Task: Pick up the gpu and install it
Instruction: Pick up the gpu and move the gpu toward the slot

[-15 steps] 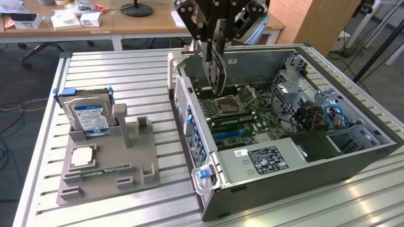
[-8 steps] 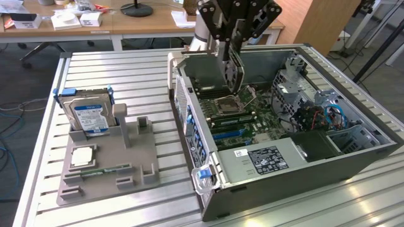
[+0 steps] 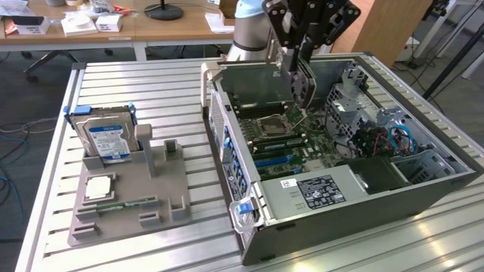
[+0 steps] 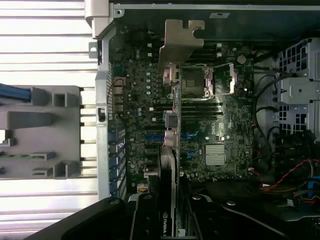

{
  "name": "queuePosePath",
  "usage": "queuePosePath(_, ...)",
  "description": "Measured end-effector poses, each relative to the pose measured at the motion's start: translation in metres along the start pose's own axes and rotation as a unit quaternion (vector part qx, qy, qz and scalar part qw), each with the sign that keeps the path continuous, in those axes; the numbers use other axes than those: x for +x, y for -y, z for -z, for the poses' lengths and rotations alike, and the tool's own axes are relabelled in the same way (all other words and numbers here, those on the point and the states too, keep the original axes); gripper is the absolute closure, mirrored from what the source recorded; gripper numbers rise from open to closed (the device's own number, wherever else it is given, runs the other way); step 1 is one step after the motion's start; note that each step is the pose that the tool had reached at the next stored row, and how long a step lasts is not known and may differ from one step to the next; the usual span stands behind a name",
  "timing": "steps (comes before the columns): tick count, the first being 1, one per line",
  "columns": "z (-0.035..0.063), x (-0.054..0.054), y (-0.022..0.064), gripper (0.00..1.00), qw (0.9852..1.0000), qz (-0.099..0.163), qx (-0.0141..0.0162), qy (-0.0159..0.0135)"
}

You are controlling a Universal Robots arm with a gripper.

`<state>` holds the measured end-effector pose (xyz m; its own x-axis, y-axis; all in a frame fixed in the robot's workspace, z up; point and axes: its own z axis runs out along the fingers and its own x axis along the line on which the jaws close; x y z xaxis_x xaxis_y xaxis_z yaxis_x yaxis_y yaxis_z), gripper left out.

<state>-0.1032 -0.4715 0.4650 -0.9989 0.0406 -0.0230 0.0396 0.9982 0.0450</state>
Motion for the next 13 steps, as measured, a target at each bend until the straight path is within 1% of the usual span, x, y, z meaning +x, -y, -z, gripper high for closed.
queuePosePath(9,-0.0010,-0.041,-0.0016,0.74,1.0000,0.000,0.0000,0.0000)
queuePosePath(13,-0.0014,-0.056,-0.0022,0.74,1.0000,0.000,0.0000,0.0000)
